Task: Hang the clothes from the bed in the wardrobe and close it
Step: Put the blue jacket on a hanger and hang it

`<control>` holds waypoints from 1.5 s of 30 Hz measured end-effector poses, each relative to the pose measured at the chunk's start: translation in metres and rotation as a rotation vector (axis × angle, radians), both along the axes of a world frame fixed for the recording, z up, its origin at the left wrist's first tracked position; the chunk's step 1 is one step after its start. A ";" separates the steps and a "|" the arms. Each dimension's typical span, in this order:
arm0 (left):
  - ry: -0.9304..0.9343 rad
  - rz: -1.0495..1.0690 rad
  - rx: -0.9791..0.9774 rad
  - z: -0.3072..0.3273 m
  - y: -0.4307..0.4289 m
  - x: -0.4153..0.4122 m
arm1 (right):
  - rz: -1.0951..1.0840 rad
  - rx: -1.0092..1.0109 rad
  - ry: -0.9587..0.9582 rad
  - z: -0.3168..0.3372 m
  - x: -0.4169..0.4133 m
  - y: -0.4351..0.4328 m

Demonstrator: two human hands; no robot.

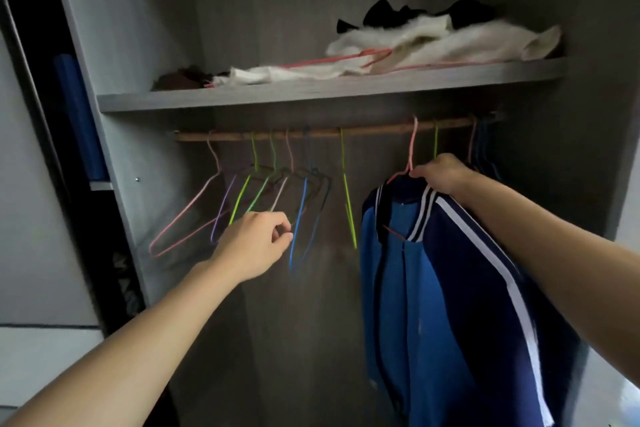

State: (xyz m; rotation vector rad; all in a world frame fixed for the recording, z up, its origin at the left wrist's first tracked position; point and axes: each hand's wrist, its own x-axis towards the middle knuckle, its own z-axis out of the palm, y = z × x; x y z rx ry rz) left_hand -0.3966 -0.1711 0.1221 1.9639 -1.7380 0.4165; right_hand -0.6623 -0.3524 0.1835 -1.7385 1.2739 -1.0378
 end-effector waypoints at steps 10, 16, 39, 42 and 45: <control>-0.099 -0.192 -0.049 0.013 -0.100 0.046 | -0.243 -0.092 0.059 0.012 0.026 -0.119; -0.182 -0.288 -0.037 0.019 -0.154 0.067 | -0.360 -0.143 0.415 -0.020 0.040 -0.123; -0.099 -0.384 -0.097 -0.008 -0.162 0.090 | -0.333 -0.368 0.432 -0.011 0.103 -0.029; -0.103 -0.391 -0.051 -0.008 -0.145 0.070 | -0.286 -0.368 0.479 -0.021 0.076 0.007; -0.093 -0.439 -0.044 -0.009 -0.126 0.038 | -0.300 -0.422 0.576 -0.041 0.036 0.048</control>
